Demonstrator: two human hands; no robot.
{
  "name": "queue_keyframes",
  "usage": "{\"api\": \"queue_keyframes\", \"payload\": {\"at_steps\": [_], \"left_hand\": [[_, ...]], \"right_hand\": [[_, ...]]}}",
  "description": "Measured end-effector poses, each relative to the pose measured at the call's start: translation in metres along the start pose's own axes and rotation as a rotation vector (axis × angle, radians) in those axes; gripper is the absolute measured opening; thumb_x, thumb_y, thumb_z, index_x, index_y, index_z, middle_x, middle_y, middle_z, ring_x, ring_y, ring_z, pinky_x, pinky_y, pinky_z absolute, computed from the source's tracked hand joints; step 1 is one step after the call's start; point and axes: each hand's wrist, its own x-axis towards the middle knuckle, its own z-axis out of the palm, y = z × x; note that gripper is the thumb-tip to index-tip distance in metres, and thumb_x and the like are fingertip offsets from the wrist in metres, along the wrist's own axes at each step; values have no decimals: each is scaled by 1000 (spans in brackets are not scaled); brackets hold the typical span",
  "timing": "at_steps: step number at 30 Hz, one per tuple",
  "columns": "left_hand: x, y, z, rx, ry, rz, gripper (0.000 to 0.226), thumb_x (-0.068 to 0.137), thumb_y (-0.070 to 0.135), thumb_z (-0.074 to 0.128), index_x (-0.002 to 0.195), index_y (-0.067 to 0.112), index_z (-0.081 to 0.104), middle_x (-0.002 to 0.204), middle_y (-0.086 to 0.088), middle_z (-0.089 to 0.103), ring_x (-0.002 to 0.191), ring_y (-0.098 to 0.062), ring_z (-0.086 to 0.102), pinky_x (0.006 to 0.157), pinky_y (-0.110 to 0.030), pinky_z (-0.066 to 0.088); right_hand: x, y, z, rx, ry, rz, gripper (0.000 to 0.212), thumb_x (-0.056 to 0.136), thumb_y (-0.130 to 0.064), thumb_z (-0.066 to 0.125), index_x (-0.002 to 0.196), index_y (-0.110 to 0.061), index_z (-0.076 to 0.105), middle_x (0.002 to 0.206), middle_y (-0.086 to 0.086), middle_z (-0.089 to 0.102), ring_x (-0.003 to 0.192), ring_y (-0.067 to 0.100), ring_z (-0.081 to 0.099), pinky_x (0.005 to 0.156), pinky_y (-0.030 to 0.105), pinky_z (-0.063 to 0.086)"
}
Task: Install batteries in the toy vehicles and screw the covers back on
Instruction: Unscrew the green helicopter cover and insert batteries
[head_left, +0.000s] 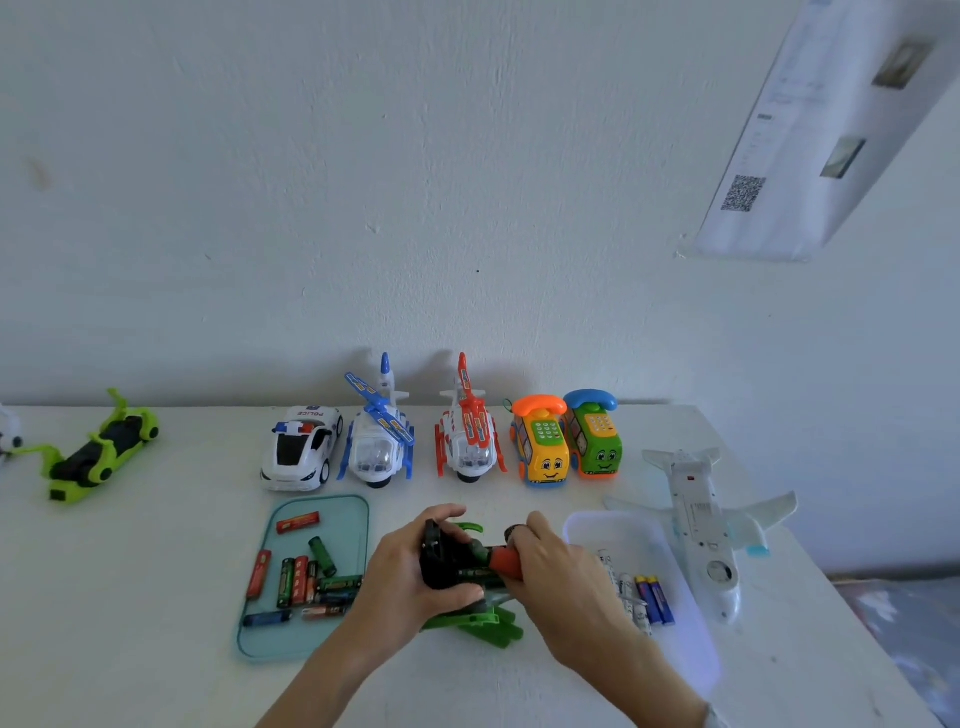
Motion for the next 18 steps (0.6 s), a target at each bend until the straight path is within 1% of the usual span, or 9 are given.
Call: {"api": "queue_keyframes", "payload": {"at_steps": [3,5,8,10,12,14,15,16,18], "left_hand": [[-1,-2,0,22,9,7,68,60,21,89,116,36,54,100,23,66,97,3,63,88,-12,47],[-1,-4,0,23,12,16,67,61,19,89,116,36,55,100,23,66,97,3,63,89,-11,47],[0,-7,0,40,-9,47,67,62,24,90,118,36,56,101,23,66,99,4,62,91,-9,44],[-1,-8,1,113,0,90,62,63,37,87,117,40,55,105,29,62,102,9,56,96,-8,34],[-2,-10,2,273,58,161,57,64,59,75,115,44,53,112,35,55,103,13,46,96,-10,20],[-1,-11,2,318,93,203,55,63,67,66,112,47,52,119,37,50,108,15,39,99,-13,16],[-1,-11,3,296,103,207,54,62,66,67,110,48,51,121,36,48,111,16,37,101,-15,17],[0,-11,3,255,102,191,54,61,63,71,108,50,50,121,35,49,114,17,35,104,-18,18],[-1,-11,2,123,59,100,58,59,49,83,105,51,48,116,32,54,116,15,35,110,-30,23]], "right_hand": [[-4,15,-9,150,80,107,21,97,-40,45,100,-20,47,93,-7,38,69,12,44,54,19,31],[-4,37,-11,225,139,228,21,96,-40,48,89,-20,45,88,-7,41,65,9,43,51,19,30],[-2,77,2,269,115,445,30,95,-34,51,72,-18,41,75,-4,46,54,10,41,48,21,33],[-3,96,16,281,65,569,31,94,-29,52,68,-17,41,70,-1,49,52,13,44,49,26,38],[-6,106,26,288,24,649,26,93,-25,53,70,-14,44,71,1,52,54,15,47,53,28,42],[-8,111,32,291,1,666,23,91,-24,54,72,-14,45,72,1,51,56,15,47,57,30,45],[-8,111,30,298,11,655,22,91,-24,55,74,-14,45,72,1,51,58,16,48,59,32,47],[-9,109,24,313,41,633,22,90,-24,57,74,-15,44,72,0,51,58,15,48,59,32,47],[-11,97,2,377,181,529,28,90,-24,60,70,-15,42,64,-1,47,54,13,43,53,25,39]]}}
